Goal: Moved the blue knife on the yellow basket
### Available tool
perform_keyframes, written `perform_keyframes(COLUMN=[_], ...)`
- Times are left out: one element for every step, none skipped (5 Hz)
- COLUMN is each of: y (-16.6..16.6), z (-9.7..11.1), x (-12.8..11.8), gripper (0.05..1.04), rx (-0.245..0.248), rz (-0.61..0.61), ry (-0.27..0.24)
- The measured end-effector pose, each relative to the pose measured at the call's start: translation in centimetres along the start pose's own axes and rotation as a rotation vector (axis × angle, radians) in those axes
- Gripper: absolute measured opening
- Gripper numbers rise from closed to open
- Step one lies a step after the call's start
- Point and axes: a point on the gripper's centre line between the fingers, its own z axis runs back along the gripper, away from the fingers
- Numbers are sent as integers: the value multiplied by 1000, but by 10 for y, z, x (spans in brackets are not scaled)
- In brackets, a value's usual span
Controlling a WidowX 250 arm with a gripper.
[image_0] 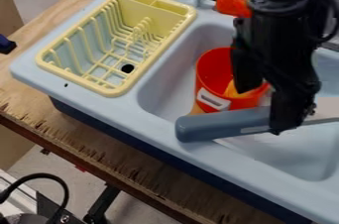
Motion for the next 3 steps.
perform_keyframes(y=[2,3,3], z=[-2,-13,-17], x=[0,-2,-1], gripper=[999,999,999], rx=[11,27,28], rz=[-5,2,10], ry=[-6,13,22])
